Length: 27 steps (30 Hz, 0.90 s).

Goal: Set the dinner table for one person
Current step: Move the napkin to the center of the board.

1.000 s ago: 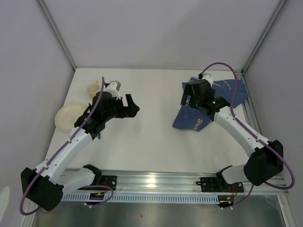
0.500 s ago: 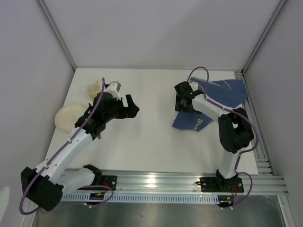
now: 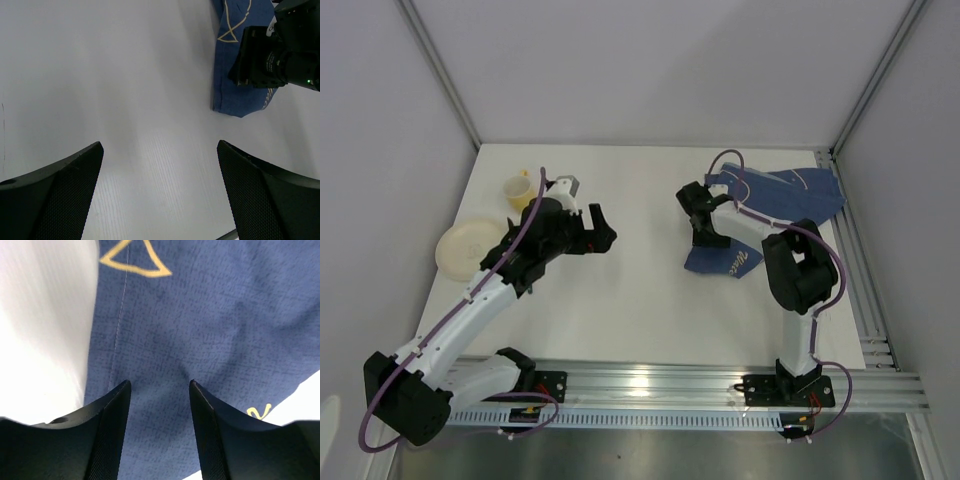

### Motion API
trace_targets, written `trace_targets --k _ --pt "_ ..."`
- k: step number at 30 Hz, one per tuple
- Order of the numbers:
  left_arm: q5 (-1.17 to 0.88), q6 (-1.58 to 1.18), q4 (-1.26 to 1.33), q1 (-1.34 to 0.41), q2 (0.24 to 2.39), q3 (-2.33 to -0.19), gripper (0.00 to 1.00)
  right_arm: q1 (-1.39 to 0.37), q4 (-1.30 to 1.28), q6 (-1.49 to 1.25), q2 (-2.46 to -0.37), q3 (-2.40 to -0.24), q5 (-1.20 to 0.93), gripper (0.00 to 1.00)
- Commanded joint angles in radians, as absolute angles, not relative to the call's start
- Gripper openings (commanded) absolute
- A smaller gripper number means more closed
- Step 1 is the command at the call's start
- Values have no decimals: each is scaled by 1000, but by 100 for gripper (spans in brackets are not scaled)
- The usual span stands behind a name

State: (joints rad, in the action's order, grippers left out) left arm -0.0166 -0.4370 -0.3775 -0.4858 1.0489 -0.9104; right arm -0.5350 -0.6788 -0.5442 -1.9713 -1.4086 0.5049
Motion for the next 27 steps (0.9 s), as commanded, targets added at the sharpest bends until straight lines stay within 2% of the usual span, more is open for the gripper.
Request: trace_targets --k 1,4,8,11,12,13,15,16,22,27 --pt "-5 -440 -370 -500 1032 -900 99 -538 -654 -568 -1980 -1368 477 54" --pt "-5 -434 -368 -505 1034 -903 99 -538 -624 -575 -1971 -1333 436 59" --pt "28 -430 -371 -508 1038 -905 99 -546 -588 -574 -1960 -1281 362 56" --pt "31 -426 -368 -512 1037 -902 99 -551 -572 -571 -1965 -1270 318 50" --pt "32 -428 -368 -511 1038 -902 99 -551 -568 -565 -1971 -1267 304 40" --pt "32 -426 -368 -512 1039 -903 99 -551 -568 -560 -1974 -1266 290 40" --pt "38 -426 -371 -512 1038 -905 99 -552 -566 -555 -1973 -1252 250 5" --pt "41 -426 -371 -511 1039 -905 99 -552 -568 -557 -1961 -1243 239 0" --pt "54 -423 -374 -512 1042 -910 99 -597 -560 -548 -1733 -1117 175 0" --pt "51 -425 -376 -512 1065 -919 99 -620 -690 -610 -1540 -1025 199 0"
